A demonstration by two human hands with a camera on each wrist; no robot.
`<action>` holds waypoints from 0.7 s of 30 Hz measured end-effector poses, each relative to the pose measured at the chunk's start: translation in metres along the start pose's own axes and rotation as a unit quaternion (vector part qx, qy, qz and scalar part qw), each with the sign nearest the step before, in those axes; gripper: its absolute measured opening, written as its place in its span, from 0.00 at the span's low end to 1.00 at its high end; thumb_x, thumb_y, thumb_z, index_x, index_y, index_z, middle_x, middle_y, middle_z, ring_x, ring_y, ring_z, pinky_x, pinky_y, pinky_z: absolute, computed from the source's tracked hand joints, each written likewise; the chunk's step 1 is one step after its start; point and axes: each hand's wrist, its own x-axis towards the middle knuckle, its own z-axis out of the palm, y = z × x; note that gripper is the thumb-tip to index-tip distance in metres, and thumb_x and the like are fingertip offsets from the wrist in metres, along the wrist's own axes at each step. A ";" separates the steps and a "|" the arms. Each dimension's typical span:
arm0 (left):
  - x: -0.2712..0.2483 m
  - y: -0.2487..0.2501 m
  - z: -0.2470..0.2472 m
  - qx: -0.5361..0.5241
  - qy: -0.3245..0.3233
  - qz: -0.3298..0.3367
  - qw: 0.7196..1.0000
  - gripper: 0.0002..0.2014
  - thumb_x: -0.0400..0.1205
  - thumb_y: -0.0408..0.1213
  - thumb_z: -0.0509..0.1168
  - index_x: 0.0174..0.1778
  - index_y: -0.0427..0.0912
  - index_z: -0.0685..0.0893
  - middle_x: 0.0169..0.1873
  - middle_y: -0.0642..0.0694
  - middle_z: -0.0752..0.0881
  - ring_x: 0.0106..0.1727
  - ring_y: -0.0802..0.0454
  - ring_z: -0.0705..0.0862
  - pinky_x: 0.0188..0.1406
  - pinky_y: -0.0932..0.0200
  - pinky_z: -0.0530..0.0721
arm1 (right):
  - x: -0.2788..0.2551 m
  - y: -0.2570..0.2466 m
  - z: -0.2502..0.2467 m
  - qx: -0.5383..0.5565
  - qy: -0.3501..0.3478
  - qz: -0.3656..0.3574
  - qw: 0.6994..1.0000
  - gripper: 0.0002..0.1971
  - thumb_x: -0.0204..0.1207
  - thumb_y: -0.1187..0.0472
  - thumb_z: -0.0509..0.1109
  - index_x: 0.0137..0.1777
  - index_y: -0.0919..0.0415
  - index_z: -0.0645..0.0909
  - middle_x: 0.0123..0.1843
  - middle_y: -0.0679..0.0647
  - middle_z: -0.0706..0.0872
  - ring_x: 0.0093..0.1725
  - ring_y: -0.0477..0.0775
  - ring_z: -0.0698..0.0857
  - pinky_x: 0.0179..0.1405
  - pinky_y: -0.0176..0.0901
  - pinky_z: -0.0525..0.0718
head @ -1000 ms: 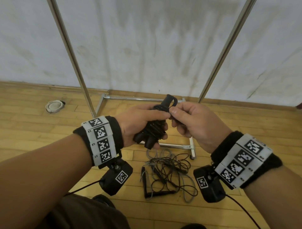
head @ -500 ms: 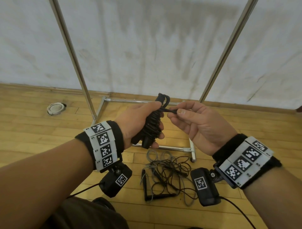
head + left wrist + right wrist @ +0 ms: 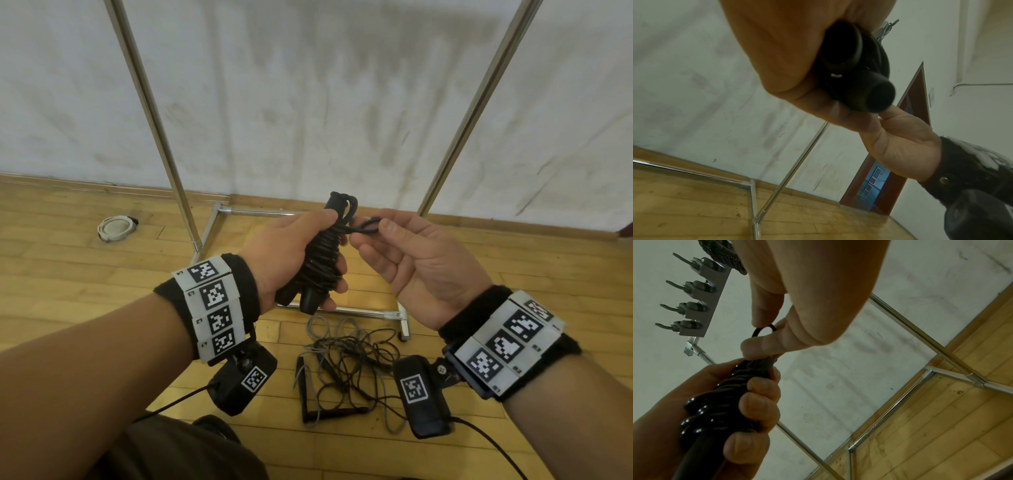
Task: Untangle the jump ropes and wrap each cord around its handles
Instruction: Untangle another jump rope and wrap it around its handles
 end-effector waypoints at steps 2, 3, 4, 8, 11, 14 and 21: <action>-0.001 0.000 0.000 0.001 -0.002 0.003 1.000 0.20 0.91 0.53 0.64 0.64 0.38 0.83 0.43 0.31 0.90 0.40 0.31 0.91 0.33 0.42 0.92 | 0.000 0.001 0.000 -0.002 0.005 -0.004 1.000 0.11 0.76 0.67 0.71 0.57 0.65 0.89 0.60 0.68 0.91 0.52 0.61 0.94 0.43 0.41 0.92; -0.001 0.000 0.000 0.003 -0.004 0.005 1.000 0.20 0.91 0.53 0.64 0.65 0.37 0.83 0.42 0.31 0.90 0.40 0.31 0.91 0.33 0.43 0.92 | 0.000 0.002 0.000 -0.002 0.008 -0.005 1.000 0.12 0.76 0.68 0.71 0.59 0.65 0.88 0.60 0.68 0.91 0.53 0.61 0.94 0.44 0.41 0.92; -0.001 0.000 0.001 0.005 -0.005 0.006 1.000 0.20 0.92 0.53 0.63 0.65 0.37 0.82 0.42 0.31 0.90 0.40 0.31 0.91 0.33 0.43 0.92 | 0.000 0.002 0.000 -0.003 0.010 -0.004 1.000 0.14 0.76 0.68 0.71 0.60 0.66 0.87 0.60 0.67 0.91 0.53 0.62 0.94 0.43 0.40 0.92; 0.000 -0.001 0.001 0.008 -0.011 0.009 1.000 0.20 0.90 0.53 0.64 0.64 0.38 0.82 0.43 0.30 0.90 0.39 0.30 0.91 0.31 0.44 0.91 | 0.001 0.003 0.001 -0.015 0.012 -0.006 1.000 0.16 0.76 0.67 0.71 0.63 0.65 0.87 0.52 0.63 0.91 0.52 0.61 0.94 0.43 0.40 0.92; 0.000 -0.002 0.000 0.019 -0.014 0.011 1.000 0.20 0.90 0.54 0.64 0.63 0.38 0.82 0.44 0.29 0.91 0.39 0.30 0.91 0.31 0.44 0.90 | 0.001 0.003 0.002 -0.029 0.006 -0.010 1.000 0.15 0.75 0.66 0.71 0.61 0.62 0.90 0.48 0.60 0.91 0.50 0.59 0.94 0.42 0.40 0.92; 0.001 -0.003 -0.001 0.027 -0.016 0.013 0.999 0.21 0.88 0.55 0.65 0.64 0.38 0.81 0.43 0.30 0.91 0.38 0.30 0.91 0.29 0.45 0.90 | 0.001 0.003 0.004 -0.037 -0.002 -0.013 0.999 0.14 0.76 0.65 0.70 0.58 0.60 0.92 0.46 0.59 0.91 0.47 0.59 0.93 0.41 0.40 0.92; 0.002 -0.003 0.000 0.036 -0.026 0.021 0.999 0.22 0.86 0.56 0.66 0.61 0.39 0.83 0.41 0.32 0.91 0.38 0.30 0.91 0.28 0.45 0.90 | 0.005 0.008 0.006 -0.036 0.026 -0.016 0.999 0.17 0.79 0.67 0.70 0.67 0.64 0.88 0.56 0.61 0.90 0.41 0.55 0.89 0.39 0.43 0.89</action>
